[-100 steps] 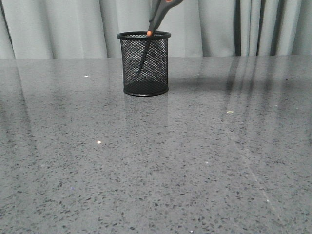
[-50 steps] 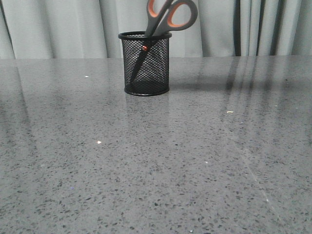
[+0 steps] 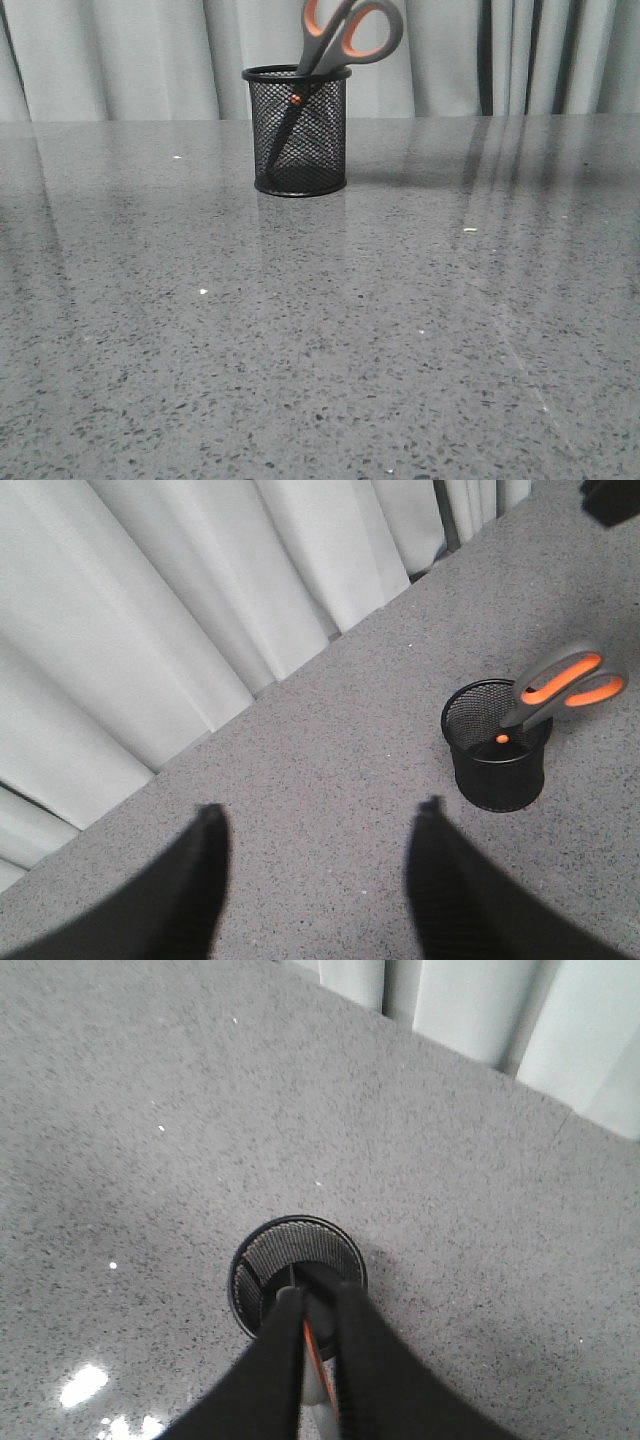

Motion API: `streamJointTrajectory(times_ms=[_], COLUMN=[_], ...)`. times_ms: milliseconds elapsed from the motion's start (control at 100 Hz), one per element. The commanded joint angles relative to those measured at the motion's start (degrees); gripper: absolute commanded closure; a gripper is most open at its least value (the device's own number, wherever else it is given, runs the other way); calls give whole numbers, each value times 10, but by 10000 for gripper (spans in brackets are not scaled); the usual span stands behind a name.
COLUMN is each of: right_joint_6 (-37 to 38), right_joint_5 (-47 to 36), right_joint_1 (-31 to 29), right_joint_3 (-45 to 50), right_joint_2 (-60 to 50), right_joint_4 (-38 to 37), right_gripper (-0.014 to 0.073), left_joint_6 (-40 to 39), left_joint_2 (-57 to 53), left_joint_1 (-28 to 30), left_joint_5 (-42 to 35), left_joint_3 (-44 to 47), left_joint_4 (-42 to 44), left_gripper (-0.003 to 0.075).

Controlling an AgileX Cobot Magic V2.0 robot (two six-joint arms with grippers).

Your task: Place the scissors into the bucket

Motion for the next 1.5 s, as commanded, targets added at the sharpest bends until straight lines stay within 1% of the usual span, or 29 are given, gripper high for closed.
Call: streamJointTrajectory(times_ms=[0, 10, 20, 40, 50, 130, 200, 250, 340, 440, 490, 560, 630, 700, 840, 1020, 1160, 1340, 1490], right_joint_6=[3, 3, 3, 3, 3, 6, 6, 6, 6, 6, 6, 6, 6, 6, 6, 6, 6, 6, 6], right_joint_5=[-12, -14, -14, -16, -16, -22, -28, -41, -81, -156, -212, -289, -367, -440, -548, -604, -637, -644, -668], right_joint_1=[-3, -3, -3, -3, -3, -3, -2, -1, -1, -1, -1, -1, -1, -1, -1, -1, -1, -1, -1], right_joint_3=[-18, -18, -18, -18, -18, -18, -9, 9, 60, 165, 228, 328, 434, 539, 734, 937, 1056, 1139, 1163], right_joint_2=[-43, -45, -45, -50, -50, -65, -81, -98, -142, -208, -247, -307, -370, -436, -567, -733, -843, -937, -950], right_joint_4=[1, 1, 1, 1, 1, 1, 1, 1, 1, 1, 1, 1, 1, 1, 1, 1, 1, 7, 15], right_gripper=[635, 634, 634, 636, 636, 636, 636, 636, 636, 636, 636, 636, 636, 636, 636, 636, 636, 636, 637], left_joint_6=[-7, -7, -7, -7, -7, -7, -11, -13, -17, -17, -17, -17, -17, -17, -17, -17, -17, -17, -17], left_joint_2=[-9, -10, -10, -10, -10, -16, -32, -51, -99, -166, -201, -250, -293, -331, -393, -473, -544, -633, -668], left_joint_1=[1, 1, 1, 1, 1, 1, 2, 2, 2, 2, 2, 2, 2, 2, 2, 2, 2, 2, 2], left_joint_5=[-26, -25, -23, -19, -16, -12, -29, -55, -131, -230, -284, -338, -371, -386, -403, -461, -481, -490, -490], left_joint_3=[-16, -16, -16, -16, -15, -3, 25, 56, 135, 242, 286, 355, 415, 467, 558, 675, 758, 829, 846], left_joint_4=[-18, -18, -18, -18, -18, -18, -18, -18, -18, -18, -18, -18, -19, -31, -57, -108, -133, -157, -162], left_gripper=[611, 629, 664, 701, 736, 740, 740, 740, 740, 740, 740, 740, 740, 740, 740, 740, 740, 740, 739])
